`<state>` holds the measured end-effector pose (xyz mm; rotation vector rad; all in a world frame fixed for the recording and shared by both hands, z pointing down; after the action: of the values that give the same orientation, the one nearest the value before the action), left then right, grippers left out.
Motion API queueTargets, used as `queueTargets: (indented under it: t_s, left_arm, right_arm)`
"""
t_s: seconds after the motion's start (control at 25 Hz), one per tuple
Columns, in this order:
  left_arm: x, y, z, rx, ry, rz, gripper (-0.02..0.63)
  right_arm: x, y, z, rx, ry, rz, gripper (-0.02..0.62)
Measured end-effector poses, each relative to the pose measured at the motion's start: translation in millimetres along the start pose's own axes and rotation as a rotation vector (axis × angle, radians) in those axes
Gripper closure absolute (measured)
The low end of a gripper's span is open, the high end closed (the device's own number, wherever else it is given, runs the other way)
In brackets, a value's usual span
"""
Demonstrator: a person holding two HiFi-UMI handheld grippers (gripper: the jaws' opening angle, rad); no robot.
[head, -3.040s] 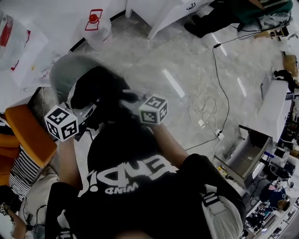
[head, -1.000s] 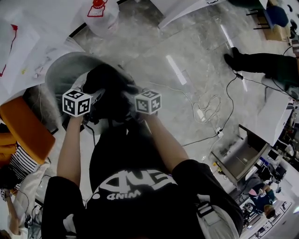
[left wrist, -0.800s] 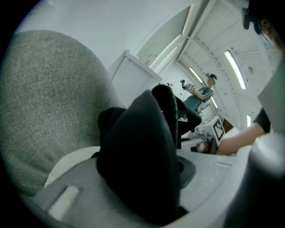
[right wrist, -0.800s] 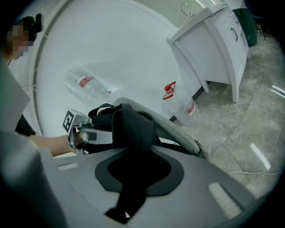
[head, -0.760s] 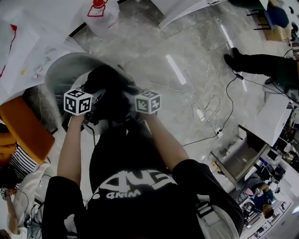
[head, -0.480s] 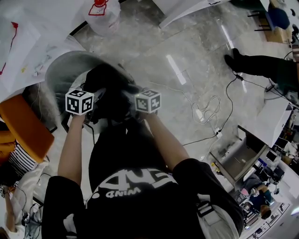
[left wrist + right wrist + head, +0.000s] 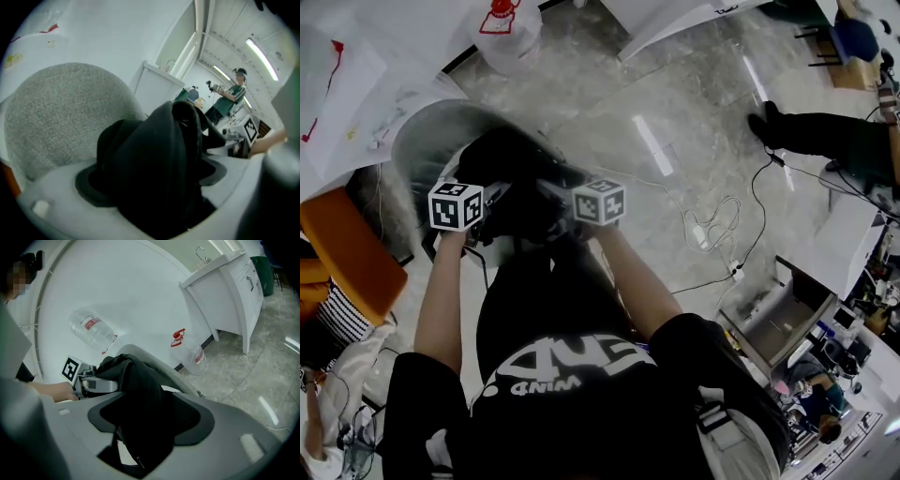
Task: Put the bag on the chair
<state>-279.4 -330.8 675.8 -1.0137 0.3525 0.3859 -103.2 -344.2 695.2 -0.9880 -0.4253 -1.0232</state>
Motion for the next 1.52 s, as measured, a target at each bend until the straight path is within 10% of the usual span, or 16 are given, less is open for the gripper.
queueTargets:
  t_s: [0.6, 1.52]
  left_arm:
    - [30, 74, -10, 0.095, 0.037, -0.065, 0.044]
    - [162, 244, -21, 0.425, -0.18, 0.029, 0.046]
  right_arm:
    - [-66, 45, -35, 0.085, 0.122, -0.062, 0.27]
    - [-205, 173, -64, 0.268, 0.36, -0.12, 0.278]
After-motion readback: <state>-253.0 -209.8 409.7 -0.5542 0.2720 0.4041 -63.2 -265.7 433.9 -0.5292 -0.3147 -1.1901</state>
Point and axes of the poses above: the fingertips, and each gripper's own axes: y backward along the fingers, x to its right, z out of its underside, the point moved 5 cm from there along y, backward along the fingers, and after that the axes turned 4 degrees about y, right-handed, at the moved point
